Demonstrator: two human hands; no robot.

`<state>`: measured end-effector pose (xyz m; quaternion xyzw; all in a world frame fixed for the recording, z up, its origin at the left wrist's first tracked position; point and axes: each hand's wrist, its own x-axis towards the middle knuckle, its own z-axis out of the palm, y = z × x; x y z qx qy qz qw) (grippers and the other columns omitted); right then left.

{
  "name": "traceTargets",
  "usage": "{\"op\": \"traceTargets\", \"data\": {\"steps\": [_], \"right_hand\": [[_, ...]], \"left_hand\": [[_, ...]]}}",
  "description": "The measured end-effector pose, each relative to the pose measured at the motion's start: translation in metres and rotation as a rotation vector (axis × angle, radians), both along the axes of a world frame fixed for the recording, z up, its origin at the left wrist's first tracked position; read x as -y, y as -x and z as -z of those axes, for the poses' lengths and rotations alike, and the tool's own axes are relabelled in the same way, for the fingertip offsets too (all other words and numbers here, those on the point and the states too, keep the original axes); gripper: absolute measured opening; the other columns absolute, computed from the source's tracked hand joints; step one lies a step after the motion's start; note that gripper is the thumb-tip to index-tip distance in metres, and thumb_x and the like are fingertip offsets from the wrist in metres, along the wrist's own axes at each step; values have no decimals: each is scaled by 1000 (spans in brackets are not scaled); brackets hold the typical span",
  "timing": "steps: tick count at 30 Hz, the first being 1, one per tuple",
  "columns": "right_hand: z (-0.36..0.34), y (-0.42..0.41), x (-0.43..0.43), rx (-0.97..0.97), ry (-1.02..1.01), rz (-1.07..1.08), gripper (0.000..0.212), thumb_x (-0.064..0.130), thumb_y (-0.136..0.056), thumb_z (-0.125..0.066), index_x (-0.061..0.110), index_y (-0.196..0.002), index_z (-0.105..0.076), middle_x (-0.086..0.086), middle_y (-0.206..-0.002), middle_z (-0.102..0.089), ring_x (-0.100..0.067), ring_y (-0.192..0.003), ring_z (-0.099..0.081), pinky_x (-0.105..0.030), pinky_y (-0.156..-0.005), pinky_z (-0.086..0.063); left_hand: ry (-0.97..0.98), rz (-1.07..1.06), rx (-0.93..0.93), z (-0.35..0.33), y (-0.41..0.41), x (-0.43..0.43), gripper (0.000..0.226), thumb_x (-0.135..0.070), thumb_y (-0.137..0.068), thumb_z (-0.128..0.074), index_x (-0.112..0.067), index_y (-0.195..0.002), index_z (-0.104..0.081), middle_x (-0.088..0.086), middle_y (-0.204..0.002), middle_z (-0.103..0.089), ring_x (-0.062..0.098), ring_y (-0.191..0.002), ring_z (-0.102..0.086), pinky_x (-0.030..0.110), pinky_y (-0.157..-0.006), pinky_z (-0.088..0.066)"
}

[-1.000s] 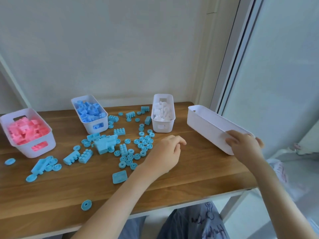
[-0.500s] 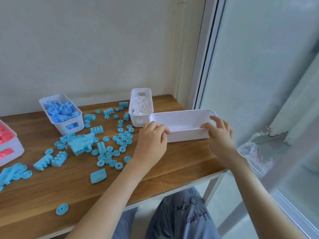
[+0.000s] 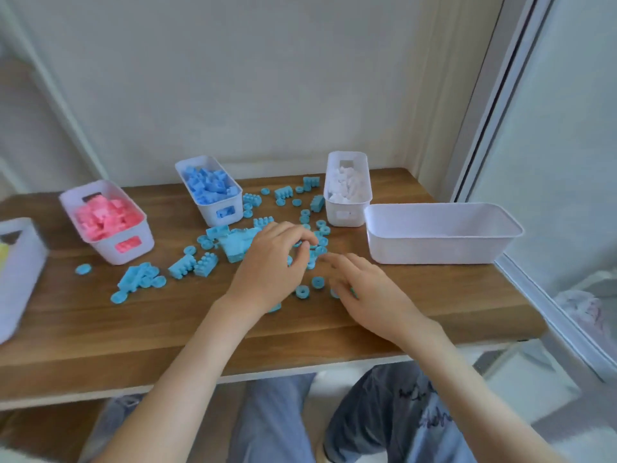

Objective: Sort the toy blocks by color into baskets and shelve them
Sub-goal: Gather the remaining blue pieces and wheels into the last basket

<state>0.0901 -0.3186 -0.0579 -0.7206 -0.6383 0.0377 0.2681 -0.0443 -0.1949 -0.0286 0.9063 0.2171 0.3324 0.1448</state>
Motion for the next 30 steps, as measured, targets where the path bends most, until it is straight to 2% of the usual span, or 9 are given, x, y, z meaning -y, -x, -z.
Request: {"op": "traceTargets", "data": {"steps": [3, 5, 8, 10, 14, 19, 25, 27, 30], "right_hand": [[17, 13, -18, 190, 119, 145, 52, 45, -98, -33, 29, -147, -22, 7, -140, -37, -17, -126, -34, -35, -101, -30], [24, 17, -24, 261, 153, 177, 55, 49, -98, -28, 28, -148, -20, 6, -141, -35, -18, -127, -33, -35, -101, -30], [25, 22, -30, 325, 167, 154, 56, 51, -98, -23, 27, -147, -18, 4, -139, -36, -17, -124, -35, -34, -98, -32], [24, 23, -34, 335, 185, 92, 53, 50, -98, -19, 31, -147, -14, 6, -138, -34, -16, -124, -33, -34, -98, -30], [20, 26, -40, 306, 226, -55, 47, 47, -99, -17, 41, -145, -14, 9, -138, -30, -13, -123, -28, -34, -100, -26], [18, 28, -41, 353, 207, -98, 53, 53, -94, -11, 40, -145, -18, 11, -136, -32, -13, -122, -28, -33, -99, -25], [20, 23, -53, 403, 142, -117, 53, 52, -93, -13, 28, -132, -40, 5, -122, -46, -18, -103, -44, -33, -88, -37], [21, 17, -61, 371, 108, -128, 44, 43, -95, -20, 23, -125, -46, 2, -114, -50, -18, -95, -47, -35, -85, -44], [17, 10, -70, 325, 85, -138, 30, 31, -99, -35, 17, -123, -48, 0, -113, -51, -17, -98, -48, -31, -88, -44]], "left_hand": [[73, -73, -29, 4, 40, -10, 12, -18, -93, -54, -22, -96, -65, -15, -97, -60, -1, -98, -46, 14, -88, -32], [120, -125, -92, 13, 68, -14, 15, -31, -92, -55, -25, -103, -62, -15, -104, -55, 2, -106, -44, 20, -93, -34], [93, -162, -328, 31, 100, -16, 57, -65, -80, -36, -32, -125, -49, -12, -130, -36, 9, -124, -26, 31, -106, -22], [87, -146, -448, 39, 109, -16, 70, -73, -75, -27, -36, -134, -38, -12, -143, -19, 11, -133, -14, 36, -110, -14], [26, -78, -531, 46, 104, -13, 70, -73, -78, -24, -36, -137, -34, -10, -150, -9, 13, -137, -12, 38, -112, -13], [6, -94, -495, 51, 76, -20, 48, -51, -96, -36, -29, -138, -36, -4, -146, -17, 15, -132, -19, 37, -111, -18], [-10, -26, -418, 52, 49, -34, 30, -40, -95, -45, -20, -117, -47, -3, -109, -40, 14, -103, -39, 30, -93, -36], [23, -43, -371, 49, 44, -35, 24, -40, -93, -49, -19, -104, -48, -5, -100, -44, 12, -94, -47, 24, -79, -40], [-22, -173, -348, 50, 40, -35, 26, -47, -93, -45, -21, -96, -44, -8, -93, -48, 8, -76, -49, 21, -56, -33]]}}
